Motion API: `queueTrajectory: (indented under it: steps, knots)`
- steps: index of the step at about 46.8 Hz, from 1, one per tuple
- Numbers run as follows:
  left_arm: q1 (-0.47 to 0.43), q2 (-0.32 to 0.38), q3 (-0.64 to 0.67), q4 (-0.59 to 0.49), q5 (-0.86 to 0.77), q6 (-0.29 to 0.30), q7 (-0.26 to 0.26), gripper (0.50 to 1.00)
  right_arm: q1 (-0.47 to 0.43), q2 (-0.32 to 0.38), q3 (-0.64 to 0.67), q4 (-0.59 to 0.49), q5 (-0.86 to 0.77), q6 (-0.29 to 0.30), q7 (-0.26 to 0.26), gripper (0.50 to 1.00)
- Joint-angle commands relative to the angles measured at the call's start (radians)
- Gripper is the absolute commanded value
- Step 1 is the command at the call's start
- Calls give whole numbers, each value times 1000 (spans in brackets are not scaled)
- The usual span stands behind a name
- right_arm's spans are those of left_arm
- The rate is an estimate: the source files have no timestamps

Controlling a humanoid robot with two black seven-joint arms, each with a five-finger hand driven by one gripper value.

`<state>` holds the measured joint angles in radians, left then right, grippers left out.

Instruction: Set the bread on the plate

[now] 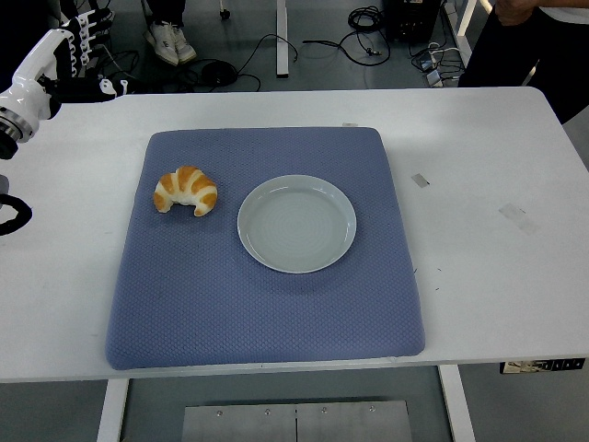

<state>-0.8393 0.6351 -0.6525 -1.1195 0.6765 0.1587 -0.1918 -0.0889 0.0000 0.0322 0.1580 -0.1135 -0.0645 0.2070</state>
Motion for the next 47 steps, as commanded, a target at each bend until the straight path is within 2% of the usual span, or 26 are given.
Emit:
queueTrajectory:
  steps: [1, 47]
  knots:
    - [0, 0, -1, 0, 0, -1, 0, 972, -2, 0, 0, 0, 0, 0, 0, 1000]
    - [-9, -3, 1, -13, 0, -1, 0, 972, 0, 0, 0, 0, 0, 0, 0, 1000]
